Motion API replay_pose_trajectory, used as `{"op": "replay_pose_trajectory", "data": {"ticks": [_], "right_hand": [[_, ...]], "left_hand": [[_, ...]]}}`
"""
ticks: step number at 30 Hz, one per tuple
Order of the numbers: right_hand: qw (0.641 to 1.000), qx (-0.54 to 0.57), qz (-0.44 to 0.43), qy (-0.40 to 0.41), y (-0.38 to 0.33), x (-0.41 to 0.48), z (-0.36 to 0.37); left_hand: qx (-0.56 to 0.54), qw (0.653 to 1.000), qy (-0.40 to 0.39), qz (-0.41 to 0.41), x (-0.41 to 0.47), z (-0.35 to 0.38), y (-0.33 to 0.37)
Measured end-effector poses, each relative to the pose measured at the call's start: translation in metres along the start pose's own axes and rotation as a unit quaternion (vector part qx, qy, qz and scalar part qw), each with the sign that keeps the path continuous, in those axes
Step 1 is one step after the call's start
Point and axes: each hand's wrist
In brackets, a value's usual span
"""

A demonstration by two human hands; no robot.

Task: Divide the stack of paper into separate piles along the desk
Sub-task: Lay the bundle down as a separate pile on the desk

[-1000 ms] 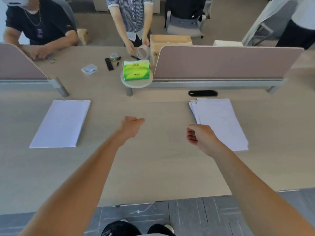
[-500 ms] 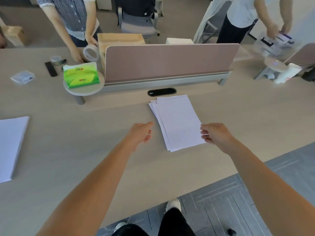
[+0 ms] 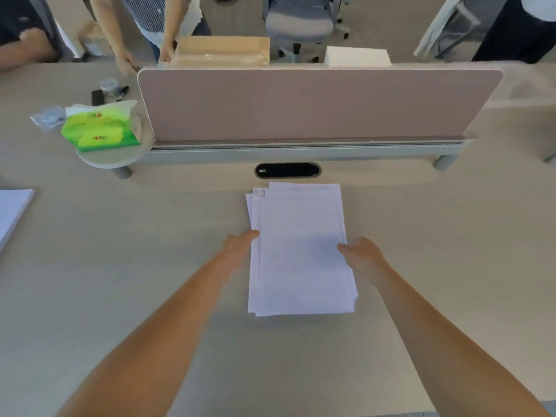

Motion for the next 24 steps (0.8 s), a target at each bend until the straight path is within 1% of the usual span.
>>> {"op": "replay_pose_trajectory", "data": {"ticks": [3, 5, 8, 10, 13, 18, 21, 24], "right_hand": [[0.999, -0.042, 0.011, -0.03, 0.005, 0.024, 0.008], [0.998, -0.048, 0.016, -0.044, 0.005, 0.033, 0.011], [0.999, -0.025, 0.022, -0.03, 0.006, 0.042, 0.012], [0.999, -0.001, 0.03, -0.044, 0.005, 0.044, 0.008], [0.998, 0.007, 0.039, -0.05, 0.007, 0.046, 0.005], [0.998, 0.019, 0.036, -0.056, 0.012, 0.053, 0.01], [0.997, 0.046, 0.028, -0.063, 0.008, 0.048, 0.014], [0.994, 0.088, 0.032, -0.063, 0.004, 0.046, 0.018]], "left_hand": [[0.007, 1.0, -0.016, -0.015, 0.006, 0.01, 0.001], [0.012, 1.0, -0.016, -0.023, 0.01, 0.016, 0.001], [0.018, 0.999, 0.02, -0.03, 0.011, 0.024, 0.003], [0.028, 0.998, 0.041, -0.038, 0.011, 0.028, 0.002], [0.021, 0.998, 0.028, -0.052, 0.014, 0.032, 0.003], [0.041, 0.996, 0.049, -0.056, 0.018, 0.037, 0.01], [0.031, 0.996, 0.042, -0.07, 0.022, 0.039, 0.01], [0.055, 0.994, 0.051, -0.078, 0.025, 0.043, 0.011]]}}
Point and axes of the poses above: each hand's wrist, its own x-axis towards the middle knuckle, its own z-axis out of the palm, y = z × x, and after that the axes turned 12 degrees about x, right-handed
